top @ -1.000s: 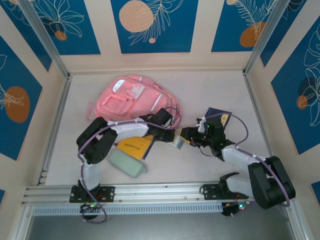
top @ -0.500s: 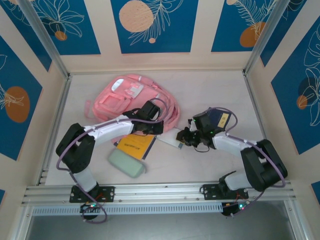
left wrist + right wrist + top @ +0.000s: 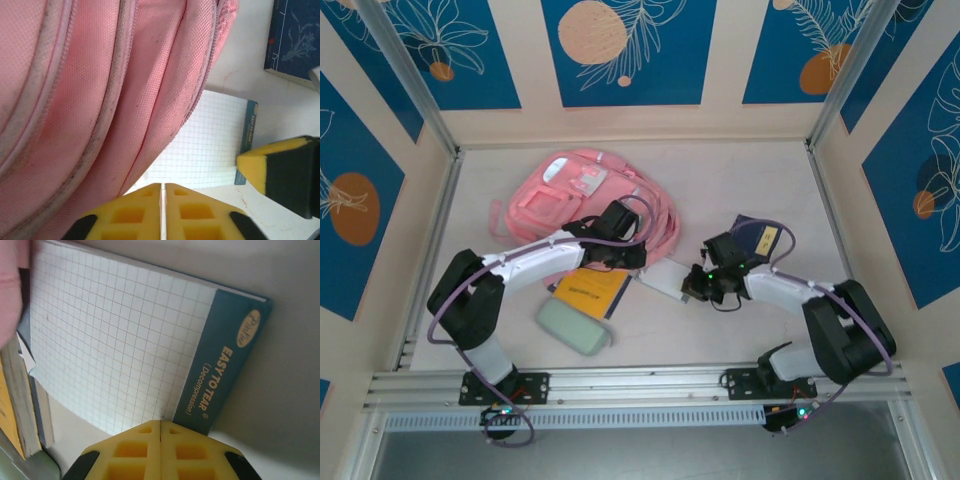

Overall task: Pack the student bag
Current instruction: Move the personal item to the center of the table, then pick up the personal item from the center of the table.

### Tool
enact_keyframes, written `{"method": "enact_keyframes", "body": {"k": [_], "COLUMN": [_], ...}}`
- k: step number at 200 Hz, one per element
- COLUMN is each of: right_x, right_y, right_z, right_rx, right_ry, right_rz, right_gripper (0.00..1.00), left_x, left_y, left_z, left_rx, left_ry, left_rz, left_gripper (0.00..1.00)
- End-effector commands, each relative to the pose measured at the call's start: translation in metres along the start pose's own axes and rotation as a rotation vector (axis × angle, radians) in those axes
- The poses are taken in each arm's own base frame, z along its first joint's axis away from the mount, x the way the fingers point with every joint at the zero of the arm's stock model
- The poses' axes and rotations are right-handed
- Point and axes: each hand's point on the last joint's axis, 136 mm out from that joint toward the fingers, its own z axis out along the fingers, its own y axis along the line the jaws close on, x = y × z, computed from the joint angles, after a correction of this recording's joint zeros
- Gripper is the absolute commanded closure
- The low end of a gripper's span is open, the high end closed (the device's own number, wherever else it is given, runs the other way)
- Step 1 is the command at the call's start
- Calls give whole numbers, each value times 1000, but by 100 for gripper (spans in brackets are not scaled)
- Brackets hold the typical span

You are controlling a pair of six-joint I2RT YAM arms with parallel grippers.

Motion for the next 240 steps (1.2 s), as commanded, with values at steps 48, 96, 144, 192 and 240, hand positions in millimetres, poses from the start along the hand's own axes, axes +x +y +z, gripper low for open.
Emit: {"method": "enact_keyframes", "body": {"k": [48,96,144,192,240], "right_x": [26,11,-4,-14,-23], "right_y": [-32,-15,-9,-9,-1], "right_z": [-61,-61,-41,-25,-13], "right_rx": [106,-51,-120,-141,-196], "right_ry": [-32,-8,25,51,69], "right_rz": [29,80,115,150,147], "right_gripper": [86,48,41,37,39], "left_x": [12,20,23,40,51], "left_y": [-28,-10,8,23,32], "left_z": [28,58,72,89,96], "left_rx": [-1,-109,-201,-238,-257], "left_ry": [84,128,147,209,244], "left_rz": [42,30,44,33,38], "left_gripper": [50,47,48,48,52]}}
